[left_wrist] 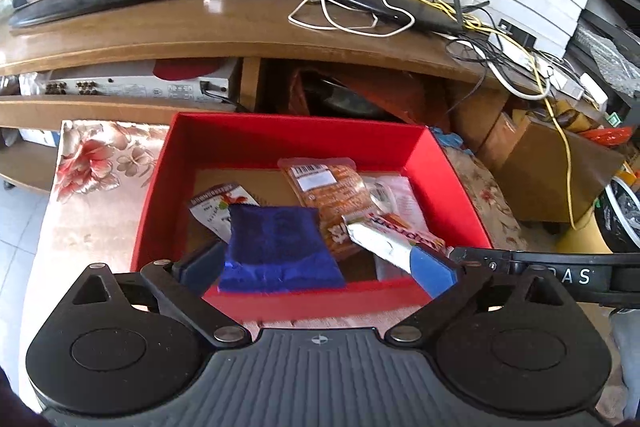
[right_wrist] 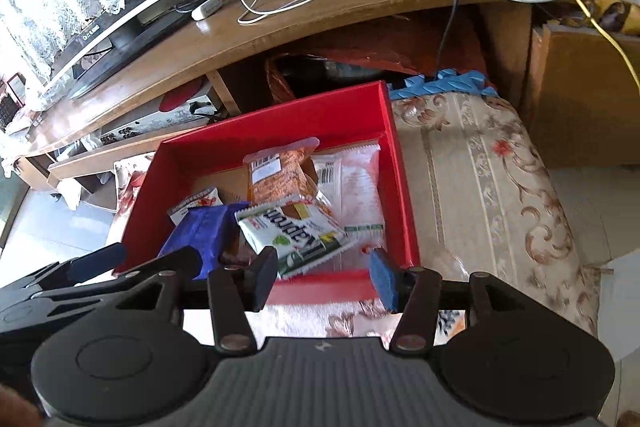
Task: Organize snacks
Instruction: 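Release the blue bag from the left gripper while the right gripper releases the Kaprons pack, then move both grippers back from the red box toward the white bun pack and red packet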
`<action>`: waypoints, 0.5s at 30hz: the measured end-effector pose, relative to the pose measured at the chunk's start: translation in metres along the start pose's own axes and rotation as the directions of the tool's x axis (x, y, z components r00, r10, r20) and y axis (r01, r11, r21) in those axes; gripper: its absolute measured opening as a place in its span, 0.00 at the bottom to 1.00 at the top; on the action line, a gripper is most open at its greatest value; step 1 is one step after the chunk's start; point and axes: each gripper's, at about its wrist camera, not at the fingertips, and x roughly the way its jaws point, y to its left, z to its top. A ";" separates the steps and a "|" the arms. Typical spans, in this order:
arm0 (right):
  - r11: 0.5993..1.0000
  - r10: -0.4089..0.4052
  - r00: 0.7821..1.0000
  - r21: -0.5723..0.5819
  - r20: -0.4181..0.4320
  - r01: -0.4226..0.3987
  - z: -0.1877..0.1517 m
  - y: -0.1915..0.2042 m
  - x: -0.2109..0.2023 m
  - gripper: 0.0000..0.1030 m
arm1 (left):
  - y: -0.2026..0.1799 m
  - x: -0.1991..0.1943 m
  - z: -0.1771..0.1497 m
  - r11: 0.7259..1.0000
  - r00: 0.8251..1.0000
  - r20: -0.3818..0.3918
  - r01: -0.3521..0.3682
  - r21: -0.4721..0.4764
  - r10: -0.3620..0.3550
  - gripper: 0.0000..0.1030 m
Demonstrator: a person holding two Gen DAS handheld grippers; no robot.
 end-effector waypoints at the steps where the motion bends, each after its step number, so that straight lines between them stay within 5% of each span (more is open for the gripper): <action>1: 1.000 0.000 1.000 0.003 0.000 0.000 -0.002 -0.001 -0.003 0.50 | -0.001 -0.002 -0.002 1.000 1.000 0.000 0.003 0.004 -0.003 0.98; 15: 0.999 -0.024 1.000 0.021 -0.015 0.024 -0.049 -0.016 -0.037 0.51 | -0.021 -0.021 -0.037 0.998 0.998 -0.037 0.044 0.052 -0.043 1.00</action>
